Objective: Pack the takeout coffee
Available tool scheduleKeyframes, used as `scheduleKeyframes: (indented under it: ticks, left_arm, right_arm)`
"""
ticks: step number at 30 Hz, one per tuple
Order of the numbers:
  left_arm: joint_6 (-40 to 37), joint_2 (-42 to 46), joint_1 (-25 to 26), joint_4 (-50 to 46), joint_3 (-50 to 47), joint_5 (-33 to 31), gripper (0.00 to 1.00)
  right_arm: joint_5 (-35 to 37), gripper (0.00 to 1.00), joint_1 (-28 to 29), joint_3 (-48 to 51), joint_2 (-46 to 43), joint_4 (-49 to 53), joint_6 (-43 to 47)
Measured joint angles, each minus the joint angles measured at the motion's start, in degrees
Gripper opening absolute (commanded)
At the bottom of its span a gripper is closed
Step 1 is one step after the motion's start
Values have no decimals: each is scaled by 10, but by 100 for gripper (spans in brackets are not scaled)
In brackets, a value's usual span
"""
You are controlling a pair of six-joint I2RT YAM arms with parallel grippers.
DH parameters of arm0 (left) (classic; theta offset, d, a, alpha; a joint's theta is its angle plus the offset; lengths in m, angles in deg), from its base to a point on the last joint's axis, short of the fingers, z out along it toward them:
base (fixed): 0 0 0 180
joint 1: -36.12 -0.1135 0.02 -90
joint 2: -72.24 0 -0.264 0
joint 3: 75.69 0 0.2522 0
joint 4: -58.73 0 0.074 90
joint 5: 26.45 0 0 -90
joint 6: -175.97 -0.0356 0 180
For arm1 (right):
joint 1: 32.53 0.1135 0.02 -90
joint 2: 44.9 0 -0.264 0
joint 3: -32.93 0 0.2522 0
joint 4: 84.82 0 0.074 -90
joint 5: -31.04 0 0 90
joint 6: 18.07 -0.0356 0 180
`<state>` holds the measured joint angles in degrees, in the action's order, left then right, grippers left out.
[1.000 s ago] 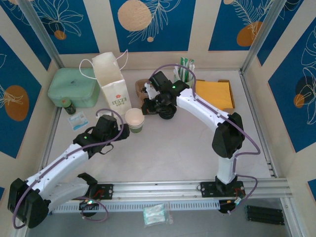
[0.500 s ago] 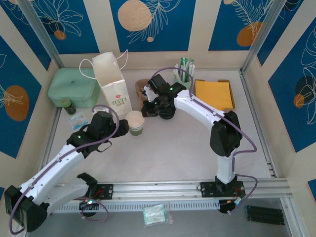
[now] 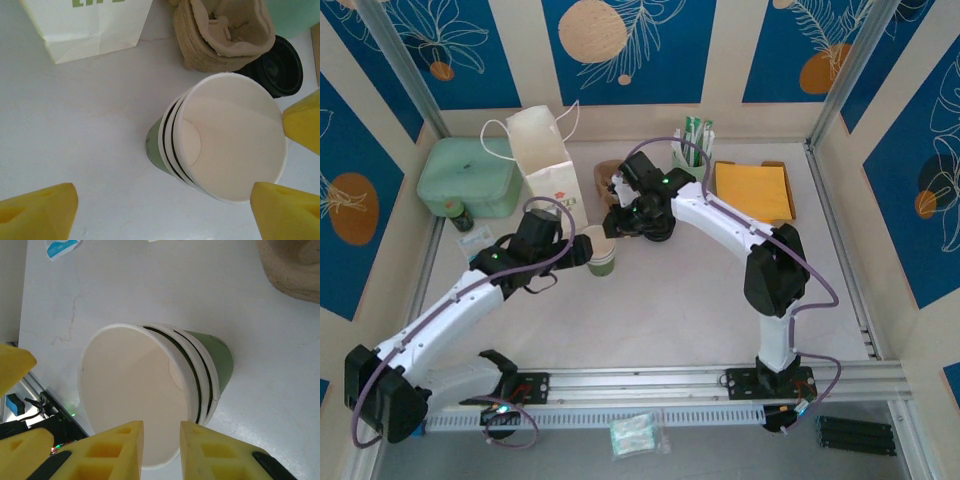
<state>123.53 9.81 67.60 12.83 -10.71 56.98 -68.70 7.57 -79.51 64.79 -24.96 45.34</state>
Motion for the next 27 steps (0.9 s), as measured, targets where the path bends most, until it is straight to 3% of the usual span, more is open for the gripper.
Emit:
scheduleKeyframes:
  ticks: [10, 23, 27]
  left_arm:
    - [-8, -59, -1, 13, 21, 21, 53]
    - [-17, -93, -1, 27, 37, 34, 39]
    - [-21, -96, -1, 27, 37, 36, 27]
  right_arm:
    - [16, 29, -43, 95, -99, -18, -10]
    - [20, 30, -49, 201, -137, -61, -33]
    - [20, 30, -49, 220, -145, -80, -38]
